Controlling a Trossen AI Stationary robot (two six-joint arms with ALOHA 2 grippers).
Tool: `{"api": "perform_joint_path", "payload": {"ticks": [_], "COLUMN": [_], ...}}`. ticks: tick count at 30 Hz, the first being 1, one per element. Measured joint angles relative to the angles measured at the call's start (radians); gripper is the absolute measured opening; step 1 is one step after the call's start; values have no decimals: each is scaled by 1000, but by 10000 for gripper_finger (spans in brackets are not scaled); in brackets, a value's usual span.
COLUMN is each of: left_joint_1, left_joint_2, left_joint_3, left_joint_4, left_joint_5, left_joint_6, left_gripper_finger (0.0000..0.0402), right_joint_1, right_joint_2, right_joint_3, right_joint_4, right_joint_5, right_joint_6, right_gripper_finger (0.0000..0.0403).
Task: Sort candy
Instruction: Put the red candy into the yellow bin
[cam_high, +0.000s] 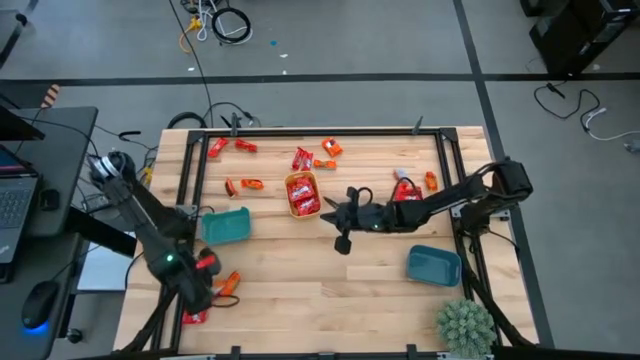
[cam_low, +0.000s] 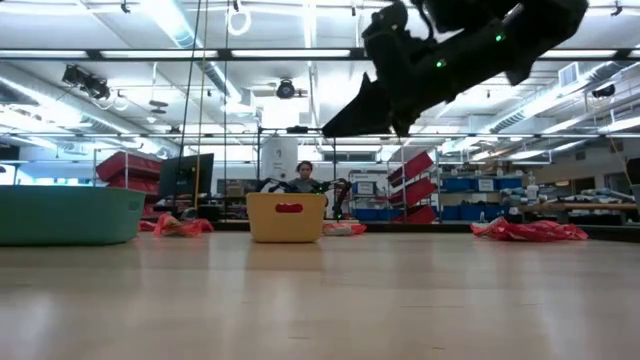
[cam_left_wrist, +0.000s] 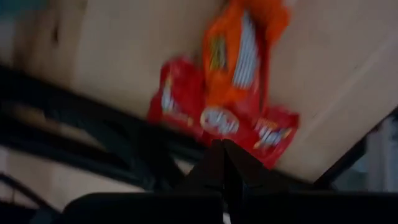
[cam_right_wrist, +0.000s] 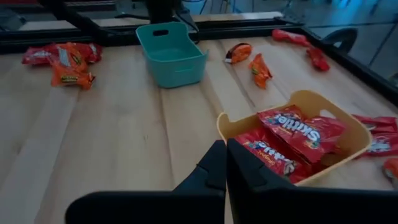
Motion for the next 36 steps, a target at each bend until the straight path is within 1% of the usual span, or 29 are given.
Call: {"api": "perform_joint_path", "payload": {"ticks": [2, 5, 18, 22, 28, 32, 36], "left_joint_1": [-37, -74, -88, -88, -60, 4, 107], "left_joint_2": [25, 68, 286, 338, 365, 363, 364], "left_joint_3": [-10, -11, -12, -12, -11, -10, -10], "left_joint_4": [2, 2, 7, 52, 162, 185, 199], "left_joint_5": [30, 39, 28, -22, -157, -246, -312], "left_joint_6": [-31, -63, -71, -70, -59, 40, 213], "left_gripper_finger": [0, 0, 0, 0, 0, 0, 0], "right_joint_1": [24, 49, 66, 65, 67, 67, 68], "right_joint_2": [-6, -6, -6, -6, -6, -6, -6], "right_joint_3": [0, 0, 0, 0, 0, 0, 0], "right_joint_4": [-15, -18, -16, -16, -16, -16, -17], "right_joint_5": [47, 80, 84, 84, 84, 84, 84], "right_joint_6": [0, -5, -19, -26, -30, -30, -30], "right_gripper_finger": [0, 0, 0, 0, 0, 0, 0]}}
